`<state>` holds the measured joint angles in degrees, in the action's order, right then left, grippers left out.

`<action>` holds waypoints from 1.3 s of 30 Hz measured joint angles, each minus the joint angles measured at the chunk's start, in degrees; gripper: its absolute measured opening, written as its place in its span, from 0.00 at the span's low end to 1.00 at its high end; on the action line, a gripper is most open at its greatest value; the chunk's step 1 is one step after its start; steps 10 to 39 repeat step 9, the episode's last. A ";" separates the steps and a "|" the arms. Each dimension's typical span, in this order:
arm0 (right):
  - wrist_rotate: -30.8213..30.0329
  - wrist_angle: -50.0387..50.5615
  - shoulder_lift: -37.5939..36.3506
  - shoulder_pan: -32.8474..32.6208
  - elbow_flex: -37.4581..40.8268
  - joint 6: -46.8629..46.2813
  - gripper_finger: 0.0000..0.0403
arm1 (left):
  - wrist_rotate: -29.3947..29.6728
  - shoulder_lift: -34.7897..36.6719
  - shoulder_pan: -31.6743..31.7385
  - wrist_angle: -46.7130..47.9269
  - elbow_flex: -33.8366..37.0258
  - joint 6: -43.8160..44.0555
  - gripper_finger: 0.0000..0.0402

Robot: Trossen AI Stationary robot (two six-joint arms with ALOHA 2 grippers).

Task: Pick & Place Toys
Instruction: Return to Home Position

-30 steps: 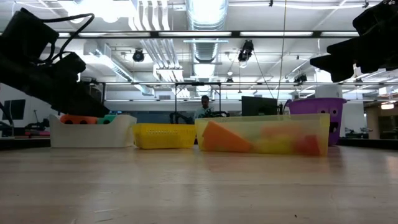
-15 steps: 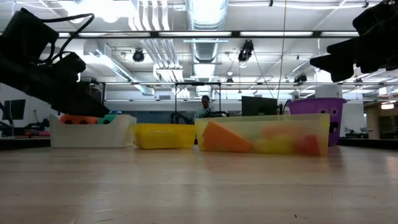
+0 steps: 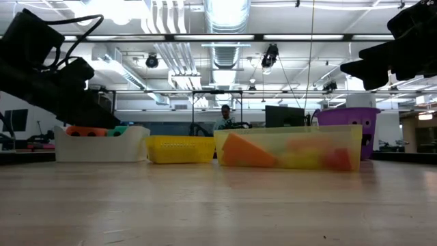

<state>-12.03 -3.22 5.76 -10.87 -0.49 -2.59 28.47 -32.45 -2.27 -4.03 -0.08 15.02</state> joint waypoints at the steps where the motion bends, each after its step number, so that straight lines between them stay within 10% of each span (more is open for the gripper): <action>1: 0.00 -0.01 0.00 0.00 0.00 -0.03 0.69 | 0.00 0.00 -0.02 0.00 0.00 -0.01 0.99; 39: 0.00 0.00 0.00 0.02 0.00 -0.09 0.69 | 0.00 0.00 -0.02 0.00 0.00 0.00 0.99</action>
